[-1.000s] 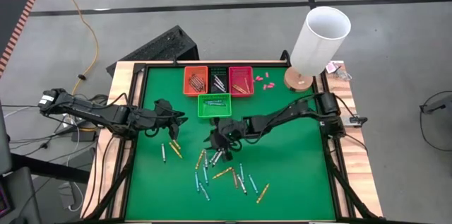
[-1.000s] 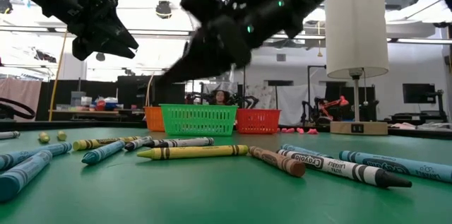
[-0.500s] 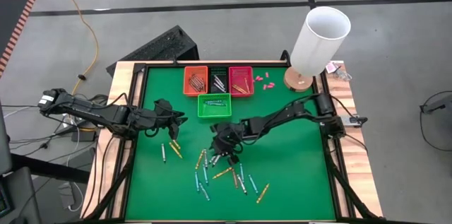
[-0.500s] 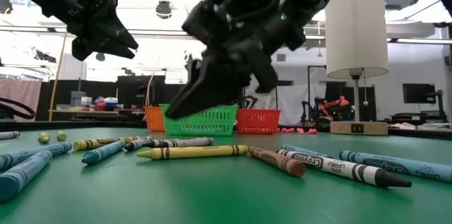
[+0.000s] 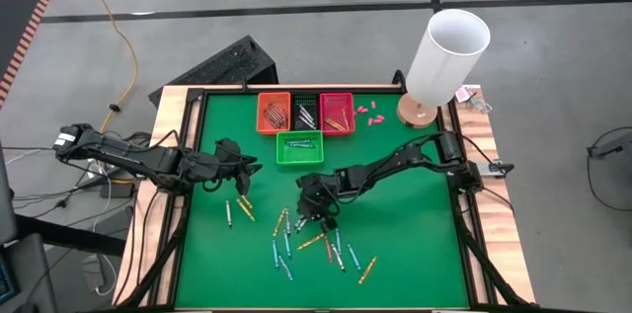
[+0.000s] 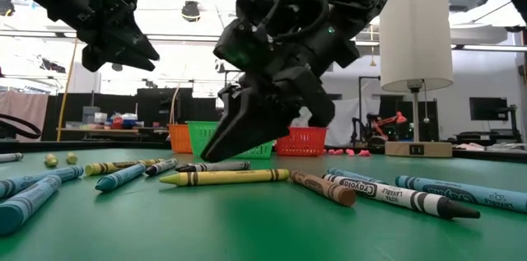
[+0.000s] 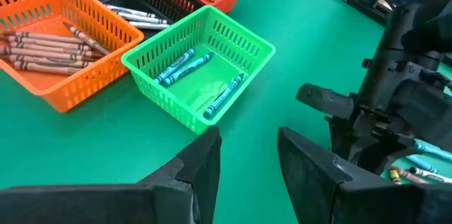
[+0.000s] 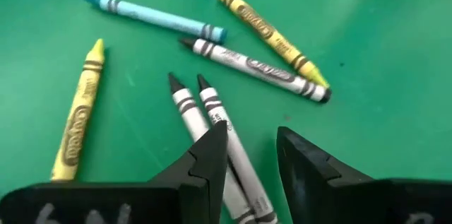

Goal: Sort crayons
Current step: Put a black crayon in the black basket

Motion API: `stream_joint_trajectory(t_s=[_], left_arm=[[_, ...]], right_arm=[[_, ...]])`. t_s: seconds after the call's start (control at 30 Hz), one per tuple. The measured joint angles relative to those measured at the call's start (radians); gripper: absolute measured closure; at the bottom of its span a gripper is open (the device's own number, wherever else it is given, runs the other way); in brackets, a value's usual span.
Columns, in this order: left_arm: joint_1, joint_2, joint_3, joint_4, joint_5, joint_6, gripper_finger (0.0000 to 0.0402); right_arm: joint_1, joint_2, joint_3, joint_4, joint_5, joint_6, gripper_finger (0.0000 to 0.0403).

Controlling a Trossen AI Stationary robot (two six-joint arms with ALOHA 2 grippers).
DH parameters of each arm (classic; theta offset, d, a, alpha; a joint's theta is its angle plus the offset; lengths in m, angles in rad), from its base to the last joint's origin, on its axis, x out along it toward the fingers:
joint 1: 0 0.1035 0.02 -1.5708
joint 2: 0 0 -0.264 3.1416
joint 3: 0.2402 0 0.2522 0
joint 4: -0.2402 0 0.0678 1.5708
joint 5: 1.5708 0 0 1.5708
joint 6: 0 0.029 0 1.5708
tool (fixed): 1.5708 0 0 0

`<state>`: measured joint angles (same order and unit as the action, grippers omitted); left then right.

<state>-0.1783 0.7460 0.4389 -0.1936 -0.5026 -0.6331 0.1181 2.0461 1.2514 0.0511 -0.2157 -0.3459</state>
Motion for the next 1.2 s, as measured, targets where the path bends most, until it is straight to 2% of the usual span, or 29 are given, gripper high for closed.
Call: stream_joint_trajectory(t_s=[0.53, 0.7, 0.97, 1.2], left_arm=[[0.000, 0.000, 0.000, -0.001, 0.000, 0.000, 0.0271], [0.000, 0.000, 0.000, -0.003, -0.001, 0.000, 0.0271], [0.000, 0.000, 0.000, -0.005, -0.001, 0.000, 0.0271], [0.000, 0.000, 0.000, -0.004, -0.001, 0.000, 0.0271]], right_arm=[[-0.003, 0.015, 0.000, -0.062, 0.008, 0.004, 0.0280], [-0.003, 0.033, 0.002, -0.086, 0.025, 0.009, 0.0308], [-0.004, 0.031, 0.002, -0.087, 0.063, 0.042, 0.0390], [-0.011, 0.000, -0.002, -0.064, 0.064, 0.110, 0.0399]])
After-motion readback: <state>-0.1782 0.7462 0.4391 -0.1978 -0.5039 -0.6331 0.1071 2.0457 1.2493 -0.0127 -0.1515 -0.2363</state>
